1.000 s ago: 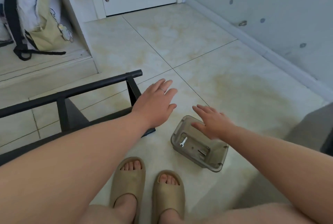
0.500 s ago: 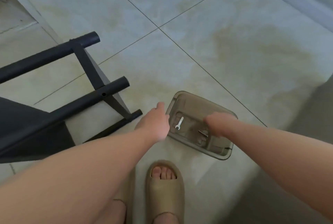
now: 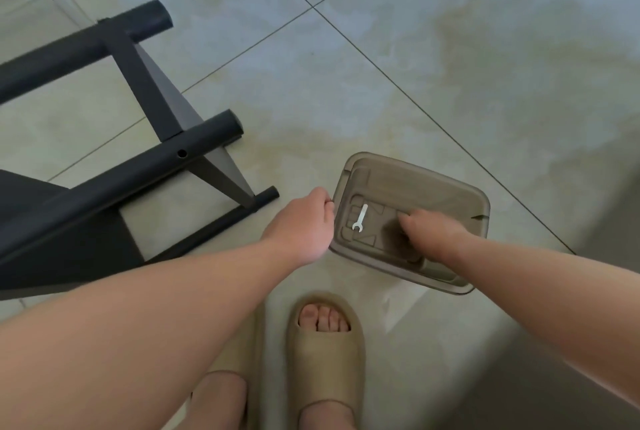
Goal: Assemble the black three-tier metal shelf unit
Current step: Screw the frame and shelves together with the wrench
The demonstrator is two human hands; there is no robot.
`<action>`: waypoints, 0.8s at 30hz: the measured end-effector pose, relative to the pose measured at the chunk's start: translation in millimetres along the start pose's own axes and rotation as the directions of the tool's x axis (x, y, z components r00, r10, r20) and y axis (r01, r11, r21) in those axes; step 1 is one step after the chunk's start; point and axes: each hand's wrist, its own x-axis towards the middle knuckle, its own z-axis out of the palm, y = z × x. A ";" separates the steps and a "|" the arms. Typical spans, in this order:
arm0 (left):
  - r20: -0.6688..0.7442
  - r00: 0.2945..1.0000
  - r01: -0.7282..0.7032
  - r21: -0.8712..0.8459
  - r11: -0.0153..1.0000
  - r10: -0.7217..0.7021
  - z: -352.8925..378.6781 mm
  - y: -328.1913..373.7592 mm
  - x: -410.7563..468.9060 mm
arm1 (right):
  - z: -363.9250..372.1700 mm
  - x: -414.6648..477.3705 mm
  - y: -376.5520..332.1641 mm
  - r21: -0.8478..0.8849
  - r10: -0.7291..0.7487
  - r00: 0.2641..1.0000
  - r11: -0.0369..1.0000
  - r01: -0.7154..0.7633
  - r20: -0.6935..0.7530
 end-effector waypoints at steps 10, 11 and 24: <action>0.234 0.970 -0.005 0.299 0.954 -0.068 -71.3 40.7 -52.8 | -90.5 -71.2 -13.6 0.467 0.072 0.987 0.884 0.004 -0.145; 0.212 0.976 -0.020 0.319 0.947 -0.050 -81.7 46.1 -61.2 | -103.4 -82.7 -18.7 0.529 0.079 0.982 0.848 0.024 -0.170; -0.320 0.935 0.136 -0.069 0.988 -0.151 -184.9 11.0 -154.3 | -219.2 -204.4 -134.2 0.870 0.175 0.897 0.377 0.319 -0.405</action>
